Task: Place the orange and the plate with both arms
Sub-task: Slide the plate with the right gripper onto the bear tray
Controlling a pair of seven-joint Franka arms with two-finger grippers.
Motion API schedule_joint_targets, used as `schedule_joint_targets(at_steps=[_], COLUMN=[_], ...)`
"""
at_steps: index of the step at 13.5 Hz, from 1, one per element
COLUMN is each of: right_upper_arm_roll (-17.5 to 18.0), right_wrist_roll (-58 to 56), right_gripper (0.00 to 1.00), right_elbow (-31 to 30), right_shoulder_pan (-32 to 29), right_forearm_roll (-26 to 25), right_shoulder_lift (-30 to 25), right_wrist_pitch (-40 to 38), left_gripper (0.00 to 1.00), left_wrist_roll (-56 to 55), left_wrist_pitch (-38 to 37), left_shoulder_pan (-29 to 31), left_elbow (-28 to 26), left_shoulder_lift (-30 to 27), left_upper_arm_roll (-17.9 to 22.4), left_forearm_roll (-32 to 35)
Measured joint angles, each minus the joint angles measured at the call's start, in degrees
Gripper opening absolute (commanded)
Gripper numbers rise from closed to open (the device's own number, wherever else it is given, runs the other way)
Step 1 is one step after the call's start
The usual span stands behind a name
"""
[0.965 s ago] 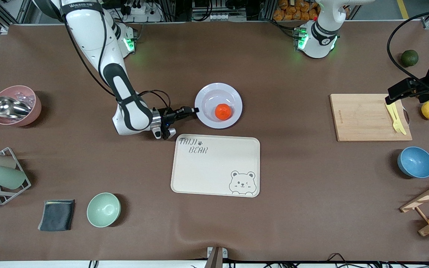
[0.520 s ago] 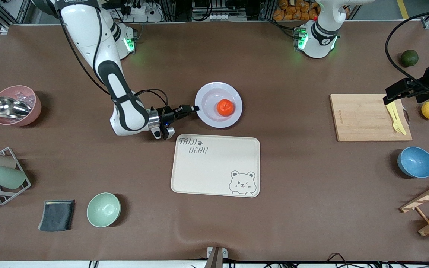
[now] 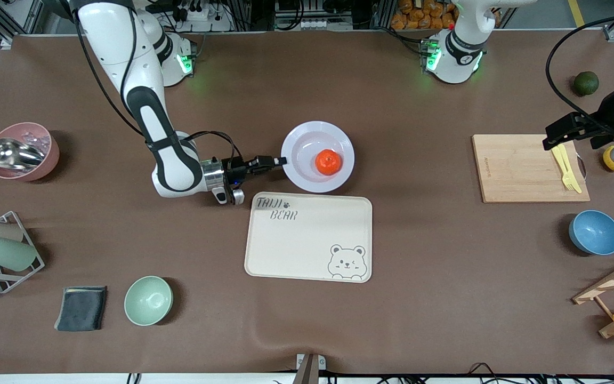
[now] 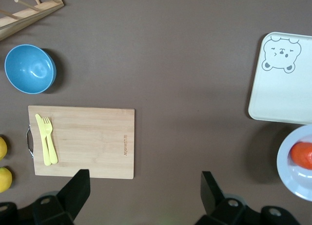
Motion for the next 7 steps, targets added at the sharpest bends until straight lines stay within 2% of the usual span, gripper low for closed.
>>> schedule_joint_targets(at_steps=[7], right_upper_arm_roll=[-0.4], right_wrist_roll=[5.6], right_gripper=[0.00], right_elbow=[7.2], right_shoulder_pan=[-4.7], right_forearm_roll=[0.3], right_shoulder_lift=[1.1], right_wrist_pitch=[8.4], left_gripper=[1.00], left_wrist_roll=[0.0], left_wrist_pitch=[0.1], left_shoulder_pan=[0.0], left_elbow=[-0.2], left_shoulder_lift=[0.1], left_upper_arm_roll=[0.0], left_forearm_roll=[0.6])
